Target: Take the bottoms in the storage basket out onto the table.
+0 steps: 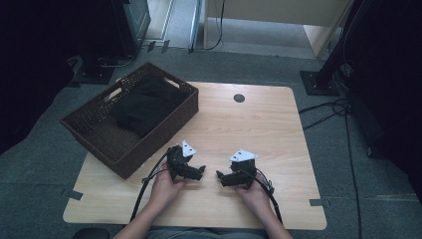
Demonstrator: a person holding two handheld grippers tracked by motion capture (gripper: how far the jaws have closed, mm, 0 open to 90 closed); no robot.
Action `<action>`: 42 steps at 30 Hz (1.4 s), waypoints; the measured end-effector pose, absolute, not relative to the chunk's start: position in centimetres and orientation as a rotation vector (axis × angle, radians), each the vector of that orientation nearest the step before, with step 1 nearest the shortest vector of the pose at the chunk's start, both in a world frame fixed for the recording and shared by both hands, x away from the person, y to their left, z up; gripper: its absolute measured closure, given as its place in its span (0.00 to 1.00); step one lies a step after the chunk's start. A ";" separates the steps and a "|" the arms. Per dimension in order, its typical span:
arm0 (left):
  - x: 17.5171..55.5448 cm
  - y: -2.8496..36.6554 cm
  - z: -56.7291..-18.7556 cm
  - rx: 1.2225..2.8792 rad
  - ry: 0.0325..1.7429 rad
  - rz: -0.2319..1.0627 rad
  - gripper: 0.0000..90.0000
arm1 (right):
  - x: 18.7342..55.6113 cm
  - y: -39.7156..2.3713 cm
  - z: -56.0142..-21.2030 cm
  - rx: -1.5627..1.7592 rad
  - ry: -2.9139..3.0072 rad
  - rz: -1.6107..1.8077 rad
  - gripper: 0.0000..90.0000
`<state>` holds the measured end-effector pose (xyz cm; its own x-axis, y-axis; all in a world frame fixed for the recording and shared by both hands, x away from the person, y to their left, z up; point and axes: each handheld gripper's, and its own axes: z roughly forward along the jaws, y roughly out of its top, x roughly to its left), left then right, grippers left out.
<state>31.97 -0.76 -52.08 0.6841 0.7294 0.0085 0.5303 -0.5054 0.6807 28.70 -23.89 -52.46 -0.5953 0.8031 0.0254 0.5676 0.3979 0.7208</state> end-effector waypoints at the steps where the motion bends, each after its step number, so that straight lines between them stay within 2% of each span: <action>1: 32.0 -0.8 -52.1 2.231 0.962 0.389 0.00 | 28.7 -23.9 -52.5 1.193 2.332 1.014 0.06; 15: 31.7 -0.7 -51.9 2.236 0.955 0.380 0.01 | 28.6 -24.0 -52.4 1.197 2.328 1.012 0.07; 16: 31.7 -0.6 -51.7 2.236 0.958 0.379 0.05 | 28.6 -24.0 -52.4 1.197 2.329 1.012 0.07; 18: 31.7 -0.2 -51.4 2.236 0.946 0.351 0.19 | 28.6 -24.0 -52.4 1.201 2.325 1.011 0.07; 23: 32.0 0.3 -50.7 2.256 0.954 0.278 0.26 | 28.7 -24.1 -52.4 1.227 2.305 1.002 0.07; 33: 32.7 1.3 -47.2 2.217 0.961 0.189 0.26 | 28.6 -24.1 -52.4 1.224 2.304 1.006 0.07; 37: 33.3 1.7 -43.9 2.265 0.923 0.265 0.26 | 28.6 -24.1 -52.5 1.218 2.304 1.008 0.07; 42: 34.2 3.4 -41.2 2.235 0.938 0.268 0.27 | 28.6 -24.1 -52.5 1.221 2.301 1.010 0.07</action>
